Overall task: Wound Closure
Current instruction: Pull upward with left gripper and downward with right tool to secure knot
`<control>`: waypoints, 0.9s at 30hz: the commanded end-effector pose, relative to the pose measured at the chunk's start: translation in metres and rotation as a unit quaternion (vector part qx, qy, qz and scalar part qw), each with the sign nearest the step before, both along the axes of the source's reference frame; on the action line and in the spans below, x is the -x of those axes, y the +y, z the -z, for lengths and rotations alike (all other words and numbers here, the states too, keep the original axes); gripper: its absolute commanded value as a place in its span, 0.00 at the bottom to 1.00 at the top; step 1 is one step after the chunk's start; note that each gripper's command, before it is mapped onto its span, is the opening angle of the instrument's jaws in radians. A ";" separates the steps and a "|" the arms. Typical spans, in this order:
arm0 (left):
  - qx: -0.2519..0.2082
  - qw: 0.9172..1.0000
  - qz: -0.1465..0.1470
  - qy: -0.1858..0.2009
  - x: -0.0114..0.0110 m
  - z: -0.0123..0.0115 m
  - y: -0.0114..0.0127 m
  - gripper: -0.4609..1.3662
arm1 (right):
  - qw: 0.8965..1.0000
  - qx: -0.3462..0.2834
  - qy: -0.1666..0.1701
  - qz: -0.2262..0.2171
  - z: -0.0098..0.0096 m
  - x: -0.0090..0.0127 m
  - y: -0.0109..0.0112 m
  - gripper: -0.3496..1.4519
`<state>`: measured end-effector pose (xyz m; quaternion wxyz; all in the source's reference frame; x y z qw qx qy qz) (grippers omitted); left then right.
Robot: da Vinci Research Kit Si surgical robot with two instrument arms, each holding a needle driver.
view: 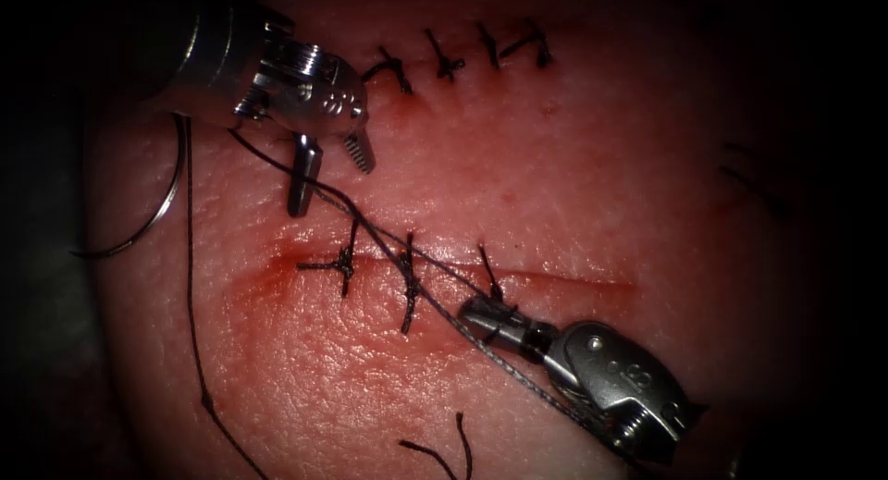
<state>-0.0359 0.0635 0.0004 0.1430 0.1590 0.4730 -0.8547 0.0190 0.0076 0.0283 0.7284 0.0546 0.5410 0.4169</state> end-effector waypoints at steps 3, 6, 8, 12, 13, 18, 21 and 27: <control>-0.008 1.000 0.007 -0.002 0.0000 -0.0005 -0.0002 0.70 | 1.000 -0.002 -0.005 -0.002 0.0000 -0.0001 0.0001 0.00; -0.010 1.000 0.021 -0.011 0.0006 -0.0003 0.0000 0.60 | 1.000 -0.003 -0.006 -0.003 0.0001 -0.0002 0.0002 0.00; -0.014 0.999 0.026 -0.016 0.0010 -0.0002 0.0002 0.43 | 1.000 -0.003 -0.006 -0.004 0.0001 -0.0003 0.0002 0.00; -0.026 0.999 0.031 -0.030 0.0015 -0.0001 0.0004 0.06 | 1.000 -0.003 -0.006 -0.004 0.0002 -0.0003 0.0001 0.00; -0.027 0.998 0.030 -0.037 0.0015 -0.0001 0.0004 0.06 | 1.000 -0.003 -0.006 -0.003 0.0002 -0.0003 0.0001 0.00; -0.016 0.998 0.034 -0.059 0.0016 0.0000 0.0006 0.06 | 1.000 -0.003 -0.006 -0.003 0.0003 -0.0003 -0.0001 0.00; -0.014 0.997 0.039 -0.064 0.0020 0.0000 0.0009 0.06 | 1.000 -0.003 -0.005 -0.003 0.0004 -0.0003 -0.0002 0.00; 0.013 0.993 0.079 -0.089 0.0038 -0.0005 0.0034 0.06 | 1.000 -0.003 -0.005 -0.003 0.0005 -0.0003 -0.0003 0.00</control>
